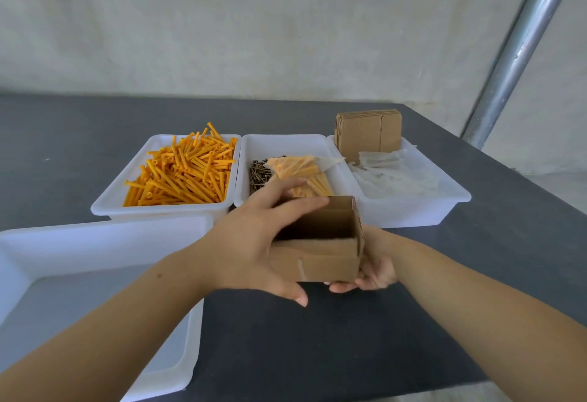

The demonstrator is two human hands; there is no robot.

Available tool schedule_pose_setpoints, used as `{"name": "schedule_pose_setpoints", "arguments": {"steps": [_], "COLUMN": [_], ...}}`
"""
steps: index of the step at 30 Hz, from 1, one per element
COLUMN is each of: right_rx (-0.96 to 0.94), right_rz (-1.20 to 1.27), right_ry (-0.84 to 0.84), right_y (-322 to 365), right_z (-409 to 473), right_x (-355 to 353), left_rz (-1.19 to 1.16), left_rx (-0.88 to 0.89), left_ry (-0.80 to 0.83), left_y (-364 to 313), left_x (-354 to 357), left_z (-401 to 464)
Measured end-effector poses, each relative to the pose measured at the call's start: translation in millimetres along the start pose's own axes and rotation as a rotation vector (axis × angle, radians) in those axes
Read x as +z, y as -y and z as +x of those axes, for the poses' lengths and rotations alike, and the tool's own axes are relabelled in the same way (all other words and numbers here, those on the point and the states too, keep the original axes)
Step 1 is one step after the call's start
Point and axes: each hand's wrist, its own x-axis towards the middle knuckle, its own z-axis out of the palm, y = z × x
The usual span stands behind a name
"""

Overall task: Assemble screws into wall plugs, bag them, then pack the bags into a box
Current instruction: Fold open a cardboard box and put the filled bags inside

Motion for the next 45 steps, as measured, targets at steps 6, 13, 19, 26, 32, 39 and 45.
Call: {"name": "schedule_pose_setpoints", "arguments": {"steps": [6, 13, 19, 26, 32, 39, 45], "right_rx": [0.028, -0.413, -0.669, -0.525, -0.353, -0.647, -0.384], "right_rz": [-0.238, -0.854, -0.811, -0.830, -0.991, -1.676, -1.832], "right_ry": [-0.279, -1.012, -0.858, -0.703, -0.804, -1.036, -0.900], "right_y": [9, 30, 37, 46, 104, 179, 194], "right_z": [13, 3, -57, -71, -75, 19, 65], "right_x": [3, -8, 9, 1, -6, 28, 28], "left_rz": [0.045, 0.080, 0.099, 0.002, -0.156, -0.225, -0.260], "left_rx": [-0.166, -0.319, -0.357, -0.368, -0.430, -0.418, -0.413], "left_ry": [0.122, 0.199, 0.136, 0.020, 0.066, 0.085, 0.058], "left_y": [14, 10, 14, 30, 39, 46, 46], "left_x": [22, 21, 28, 21, 34, 41, 42], "left_z": [0, 33, 41, 35, 31, 32, 30]}}
